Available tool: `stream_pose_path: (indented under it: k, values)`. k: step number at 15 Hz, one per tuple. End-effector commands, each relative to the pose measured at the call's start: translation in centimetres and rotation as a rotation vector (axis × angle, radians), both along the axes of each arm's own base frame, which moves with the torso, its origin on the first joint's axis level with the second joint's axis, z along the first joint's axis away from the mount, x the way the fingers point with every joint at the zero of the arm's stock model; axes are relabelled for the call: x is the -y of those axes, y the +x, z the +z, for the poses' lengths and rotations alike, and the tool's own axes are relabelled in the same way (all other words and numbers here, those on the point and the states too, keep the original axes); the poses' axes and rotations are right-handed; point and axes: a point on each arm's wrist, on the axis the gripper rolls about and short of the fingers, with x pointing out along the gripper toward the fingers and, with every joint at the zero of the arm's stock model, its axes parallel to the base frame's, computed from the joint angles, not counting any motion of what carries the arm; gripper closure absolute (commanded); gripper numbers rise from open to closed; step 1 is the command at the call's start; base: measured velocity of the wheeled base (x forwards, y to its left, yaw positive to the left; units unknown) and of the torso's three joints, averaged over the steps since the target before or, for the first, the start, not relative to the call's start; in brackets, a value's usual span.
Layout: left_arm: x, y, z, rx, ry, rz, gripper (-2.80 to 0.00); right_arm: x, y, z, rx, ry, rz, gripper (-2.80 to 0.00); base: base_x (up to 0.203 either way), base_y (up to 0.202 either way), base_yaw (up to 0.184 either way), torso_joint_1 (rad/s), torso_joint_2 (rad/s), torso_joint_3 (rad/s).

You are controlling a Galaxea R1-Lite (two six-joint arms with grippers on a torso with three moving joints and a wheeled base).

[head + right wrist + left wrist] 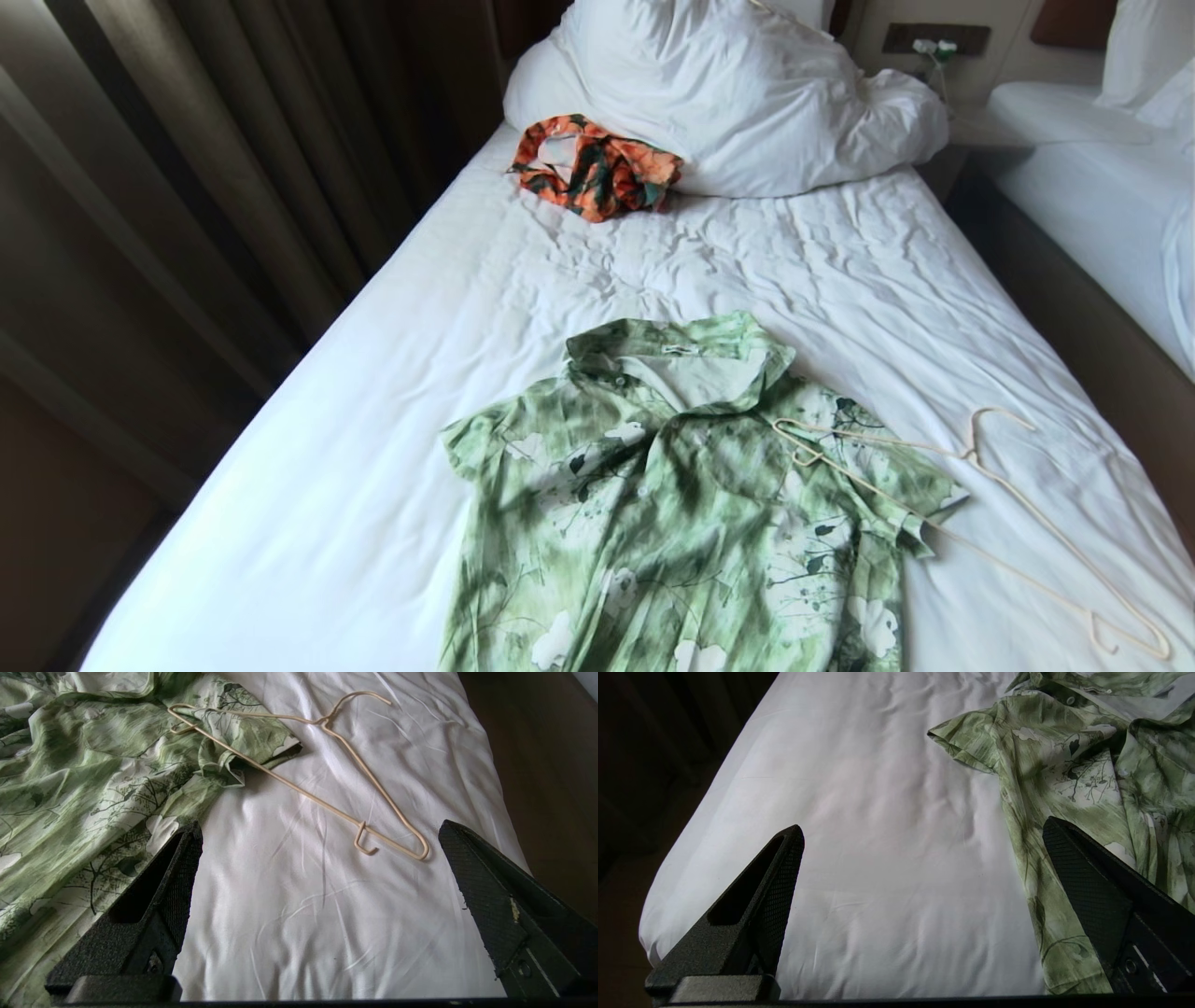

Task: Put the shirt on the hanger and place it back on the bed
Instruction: Lift the shirt and hanger

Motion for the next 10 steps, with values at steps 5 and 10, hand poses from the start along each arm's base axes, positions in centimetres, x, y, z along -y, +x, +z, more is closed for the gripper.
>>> stream_pose_path:
  k: [5,10]
  values:
    - [0.0,0.0,0.0,0.001,-0.001,0.001,-2.80,0.0,-0.8,1.9,0.033,0.001,0.002,-2.80,0.000,0.000,0.000,0.000,0.00,0.000]
    - [0.0,0.0,0.0,0.001,-0.001,0.001,-2.80,0.0,-1.6,4.4,-0.027,0.000,0.001,-2.80,0.000,0.000,0.000,0.000,0.00,0.000]
